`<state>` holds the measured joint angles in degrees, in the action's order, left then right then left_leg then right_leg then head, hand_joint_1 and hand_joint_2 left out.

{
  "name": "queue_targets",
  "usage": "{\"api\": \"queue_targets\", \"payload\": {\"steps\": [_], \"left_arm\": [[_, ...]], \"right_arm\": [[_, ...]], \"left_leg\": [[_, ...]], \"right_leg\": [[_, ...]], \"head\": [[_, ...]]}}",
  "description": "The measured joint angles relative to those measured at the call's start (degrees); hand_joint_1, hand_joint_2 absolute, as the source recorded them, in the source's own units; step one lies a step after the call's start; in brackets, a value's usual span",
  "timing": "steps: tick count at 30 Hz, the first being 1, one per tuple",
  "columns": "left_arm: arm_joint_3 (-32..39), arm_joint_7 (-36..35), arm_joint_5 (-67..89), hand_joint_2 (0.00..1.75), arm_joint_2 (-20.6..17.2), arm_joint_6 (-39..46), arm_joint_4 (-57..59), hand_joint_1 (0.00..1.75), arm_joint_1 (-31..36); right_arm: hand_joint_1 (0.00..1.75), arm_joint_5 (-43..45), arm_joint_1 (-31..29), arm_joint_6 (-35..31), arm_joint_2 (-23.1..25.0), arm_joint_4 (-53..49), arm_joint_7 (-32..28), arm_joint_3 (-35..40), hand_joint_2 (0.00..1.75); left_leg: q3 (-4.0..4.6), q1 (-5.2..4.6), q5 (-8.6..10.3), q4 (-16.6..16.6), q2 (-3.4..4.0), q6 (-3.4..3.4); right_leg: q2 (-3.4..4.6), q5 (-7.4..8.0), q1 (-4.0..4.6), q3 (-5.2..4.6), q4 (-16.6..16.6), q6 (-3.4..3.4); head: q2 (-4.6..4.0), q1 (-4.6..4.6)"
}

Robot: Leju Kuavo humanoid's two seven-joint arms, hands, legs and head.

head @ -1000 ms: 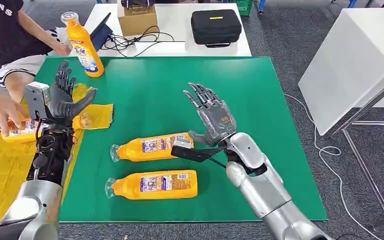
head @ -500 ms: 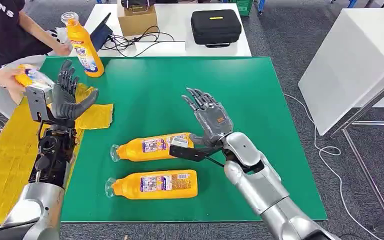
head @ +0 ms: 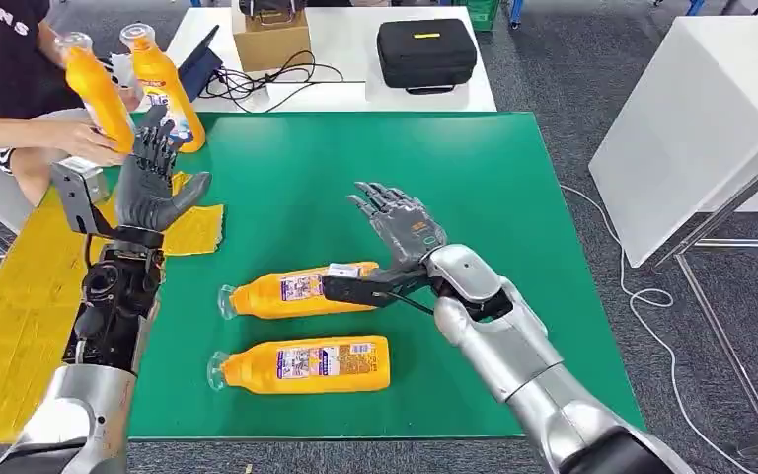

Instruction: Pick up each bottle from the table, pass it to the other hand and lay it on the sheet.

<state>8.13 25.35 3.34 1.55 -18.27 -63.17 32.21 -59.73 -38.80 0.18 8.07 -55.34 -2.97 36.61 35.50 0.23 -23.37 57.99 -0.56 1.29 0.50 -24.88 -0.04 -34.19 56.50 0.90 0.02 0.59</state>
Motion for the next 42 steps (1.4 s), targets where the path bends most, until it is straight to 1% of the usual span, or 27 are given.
{"api": "queue_targets", "payload": {"steps": [3,4,11,17,30,37,42], "left_arm": [[-1.3,-1.7,-1.0,1.75,0.7,0.7,-1.1,0.00,0.0],[-1.7,-1.7,-1.4,1.75,1.0,1.4,-1.0,0.00,0.0],[-3.1,-0.3,-1.6,1.75,1.5,3.0,0.3,0.00,0.1],[-3.6,-0.9,-1.6,1.75,1.7,3.4,0.5,0.00,0.1],[-4.0,-1.3,-1.8,1.75,2.1,3.5,1.2,0.00,0.4],[-4.9,-1.3,-2.1,1.75,2.3,3.3,1.5,0.00,0.7],[-5.4,-1.0,-2.8,1.75,2.3,3.2,2.0,0.00,0.9]], "right_arm": [[0.00,1.2,-0.3,3.3,0.3,1.6,-0.2,0.8,1.75],[0.00,1.7,-0.3,3.5,0.6,2.9,-0.1,1.3,1.75],[0.00,4.7,-1.2,2.9,2.4,11.5,-0.5,3.2,1.75],[0.00,6.4,-2.3,2.6,3.3,15.9,-0.7,3.5,1.75],[0.00,7.0,-3.3,1.7,4.9,20.8,-0.8,4.3,1.75],[0.00,6.9,-3.9,-1.6,6.1,23.7,-2.1,4.5,1.75],[0.00,6.2,-4.6,-1.0,7.3,26.4,-2.1,5.1,1.75]], "left_leg": [[0.00,0.00,-0.01,0.0,0.01,0.00],[0.00,0.00,-0.01,0.0,0.03,0.00],[0.00,0.00,0.00,0.0,0.04,0.00],[0.00,0.00,0.00,0.0,0.04,0.00],[-0.01,0.00,0.00,0.0,0.04,0.00],[-0.01,0.00,0.00,0.0,0.04,0.00],[-0.01,0.00,0.00,0.0,0.03,0.00]], "right_leg": [[0.00,0.00,0.00,0.00,0.0,0.00],[0.00,0.00,-0.01,-0.01,0.0,0.00],[0.01,0.00,0.01,-0.02,0.0,0.00],[0.01,0.00,0.00,-0.02,0.0,0.00],[0.01,0.00,0.00,-0.02,0.0,0.00],[0.01,0.00,0.00,-0.02,0.0,0.00],[0.01,0.00,0.00,-0.02,0.0,0.00]], "head": [[0.00,0.02],[0.00,0.02],[0.00,0.02],[0.00,0.02],[0.00,0.02],[0.00,0.02],[0.00,0.02]]}}
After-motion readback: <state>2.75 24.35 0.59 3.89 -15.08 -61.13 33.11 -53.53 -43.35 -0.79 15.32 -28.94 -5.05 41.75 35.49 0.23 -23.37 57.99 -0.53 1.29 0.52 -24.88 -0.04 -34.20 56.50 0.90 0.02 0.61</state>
